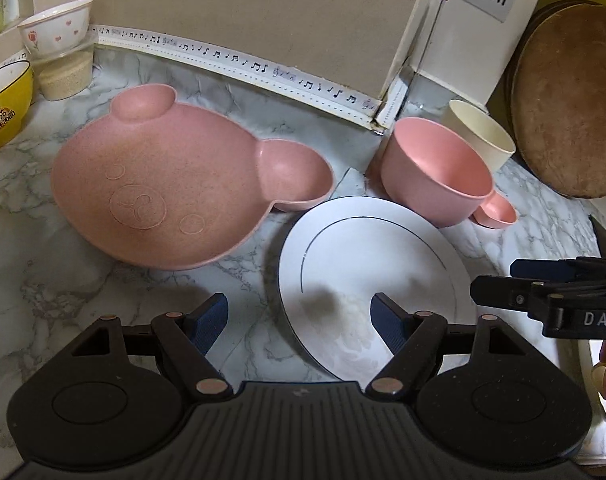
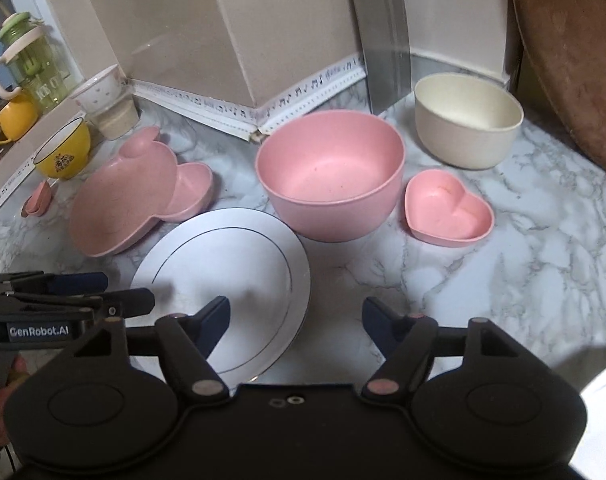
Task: Organize plates and bowls
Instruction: 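Reach both grippers to the second white plate and grip its rim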
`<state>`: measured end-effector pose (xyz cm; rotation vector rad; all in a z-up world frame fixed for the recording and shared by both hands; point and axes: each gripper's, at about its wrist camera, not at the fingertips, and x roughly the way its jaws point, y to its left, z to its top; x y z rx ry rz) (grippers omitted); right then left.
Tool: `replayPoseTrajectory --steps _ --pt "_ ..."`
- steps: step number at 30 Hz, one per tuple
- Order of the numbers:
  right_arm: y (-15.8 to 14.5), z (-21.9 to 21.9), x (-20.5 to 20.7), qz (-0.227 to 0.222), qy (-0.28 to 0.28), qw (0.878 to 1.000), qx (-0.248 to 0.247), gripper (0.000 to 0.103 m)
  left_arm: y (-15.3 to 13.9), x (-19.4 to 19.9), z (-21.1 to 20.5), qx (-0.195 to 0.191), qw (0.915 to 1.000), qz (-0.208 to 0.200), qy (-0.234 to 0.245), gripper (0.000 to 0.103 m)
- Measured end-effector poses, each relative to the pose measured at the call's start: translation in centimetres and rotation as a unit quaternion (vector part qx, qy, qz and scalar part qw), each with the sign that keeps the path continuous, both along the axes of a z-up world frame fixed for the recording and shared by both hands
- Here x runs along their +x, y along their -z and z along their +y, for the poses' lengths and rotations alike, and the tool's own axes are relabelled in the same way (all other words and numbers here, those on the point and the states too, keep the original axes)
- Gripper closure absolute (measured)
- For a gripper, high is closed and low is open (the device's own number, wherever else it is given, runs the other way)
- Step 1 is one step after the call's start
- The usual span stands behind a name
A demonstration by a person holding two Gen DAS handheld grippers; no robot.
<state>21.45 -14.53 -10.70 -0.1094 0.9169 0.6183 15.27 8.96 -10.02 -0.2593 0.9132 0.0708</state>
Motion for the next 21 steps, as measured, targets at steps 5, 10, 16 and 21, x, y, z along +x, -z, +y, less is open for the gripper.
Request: replayPoseTrajectory --steps 5,10,16,21 --pt "0.7 0.3 1.1 0.023 -0.001 1.0 0.004 0.047 0.5 0.7 0.2 -0.005 0.9999 0.01 -0.004 0.034" --pt "1.1 0.5 1.7 0.035 -0.001 0.999 0.007 0.062 1.0 1.0 0.9 -0.034 0.9993 0.015 -0.007 0.046" --pt "1.3 0.6 2.3 0.046 0.003 0.999 0.008 0.078 1.2 1.5 1.7 -0.066 0.9975 0.017 -0.016 0.072" --pt "1.6 0.3 2.4 0.059 0.008 0.998 0.015 0.086 1.3 1.7 2.2 -0.08 0.9962 0.02 -0.026 0.082"
